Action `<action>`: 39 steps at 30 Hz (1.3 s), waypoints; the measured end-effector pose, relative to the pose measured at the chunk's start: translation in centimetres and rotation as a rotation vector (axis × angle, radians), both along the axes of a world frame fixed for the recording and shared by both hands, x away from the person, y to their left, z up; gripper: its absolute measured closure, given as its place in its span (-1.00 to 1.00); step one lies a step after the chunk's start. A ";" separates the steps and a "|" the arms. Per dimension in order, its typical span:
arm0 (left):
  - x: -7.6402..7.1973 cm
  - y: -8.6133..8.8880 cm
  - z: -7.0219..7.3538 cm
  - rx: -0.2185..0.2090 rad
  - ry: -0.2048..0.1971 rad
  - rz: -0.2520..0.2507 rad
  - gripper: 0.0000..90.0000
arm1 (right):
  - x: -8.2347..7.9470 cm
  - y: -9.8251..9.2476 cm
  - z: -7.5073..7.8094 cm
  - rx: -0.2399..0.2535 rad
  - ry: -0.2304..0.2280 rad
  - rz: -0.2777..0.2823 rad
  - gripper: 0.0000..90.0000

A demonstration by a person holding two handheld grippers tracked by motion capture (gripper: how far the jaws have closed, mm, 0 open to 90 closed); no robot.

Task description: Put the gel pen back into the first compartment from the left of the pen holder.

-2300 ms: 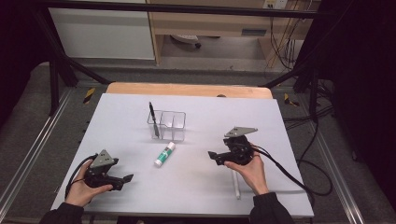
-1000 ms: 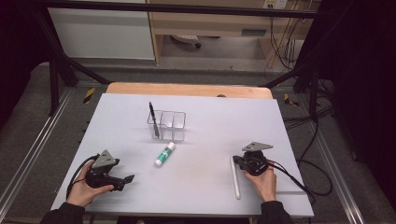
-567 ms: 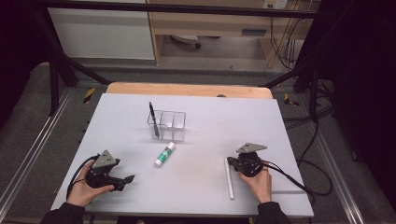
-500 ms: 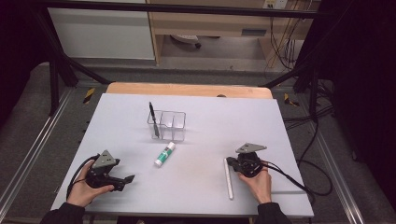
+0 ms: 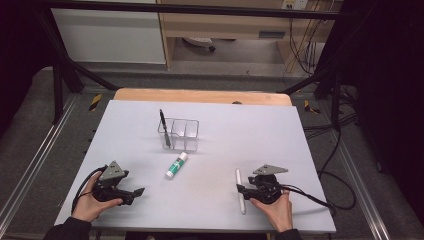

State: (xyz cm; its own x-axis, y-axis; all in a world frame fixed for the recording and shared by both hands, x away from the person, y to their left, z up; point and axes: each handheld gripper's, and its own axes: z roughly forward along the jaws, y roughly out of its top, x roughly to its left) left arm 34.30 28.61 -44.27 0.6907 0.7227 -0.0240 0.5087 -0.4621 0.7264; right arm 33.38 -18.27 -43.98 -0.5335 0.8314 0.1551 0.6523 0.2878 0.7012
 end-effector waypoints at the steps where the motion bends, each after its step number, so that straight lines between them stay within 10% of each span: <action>1: 0.0 0.0 0.0 0.000 0.001 0.001 -0.76 | -0.2 0.1 -0.1 -0.006 0.008 -0.006 -0.03; 39: -0.1 -0.1 0.1 -0.003 0.000 -0.002 -0.76 | -3.3 2.6 -0.8 -0.092 0.018 -0.197 0.76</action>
